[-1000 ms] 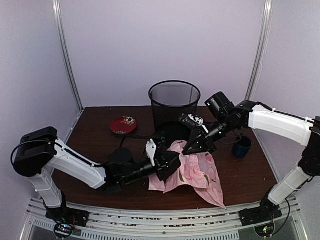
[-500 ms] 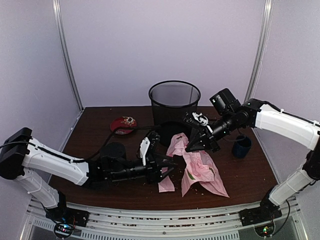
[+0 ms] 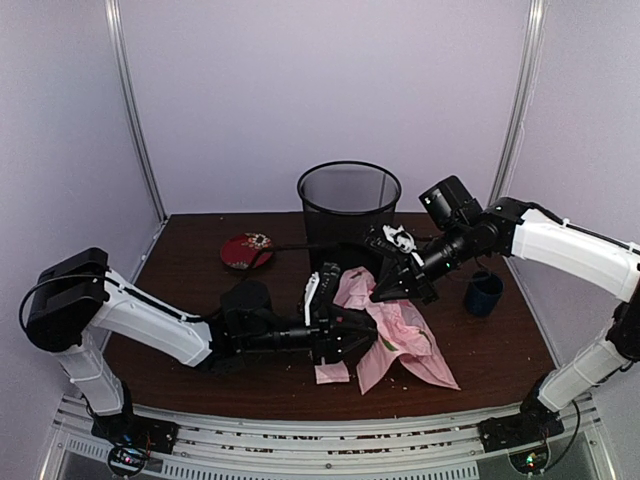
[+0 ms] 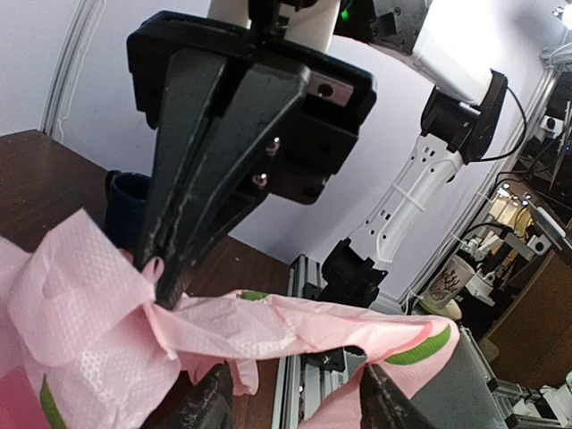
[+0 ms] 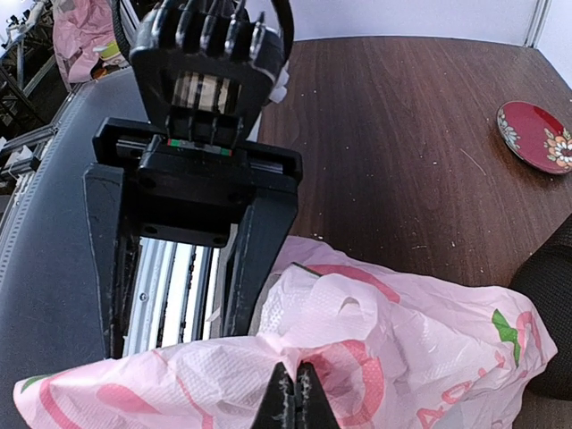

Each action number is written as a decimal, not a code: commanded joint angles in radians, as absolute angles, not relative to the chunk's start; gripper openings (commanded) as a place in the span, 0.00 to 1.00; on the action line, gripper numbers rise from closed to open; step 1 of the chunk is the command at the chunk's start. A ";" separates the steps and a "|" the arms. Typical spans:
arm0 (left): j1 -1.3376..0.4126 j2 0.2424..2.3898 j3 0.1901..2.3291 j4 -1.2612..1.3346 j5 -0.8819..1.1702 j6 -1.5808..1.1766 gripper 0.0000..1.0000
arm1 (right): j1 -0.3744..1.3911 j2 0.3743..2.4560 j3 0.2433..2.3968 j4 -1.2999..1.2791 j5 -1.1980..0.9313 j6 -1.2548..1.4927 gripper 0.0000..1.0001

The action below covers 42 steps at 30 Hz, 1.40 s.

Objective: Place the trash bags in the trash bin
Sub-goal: Pass from the right arm to the left

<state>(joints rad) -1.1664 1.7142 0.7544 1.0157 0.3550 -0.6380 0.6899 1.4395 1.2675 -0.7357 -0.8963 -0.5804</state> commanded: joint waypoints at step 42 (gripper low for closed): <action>-1.173 1.751 0.794 1.156 0.118 -0.321 0.00 | 0.571 1.414 1.251 -0.612 -1.110 -0.331 0.00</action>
<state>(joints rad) -1.1744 1.7599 0.7834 1.1248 0.1368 -0.3405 0.5674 1.4292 1.2556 -0.6224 -1.1110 -0.3408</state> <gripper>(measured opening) 0.006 0.014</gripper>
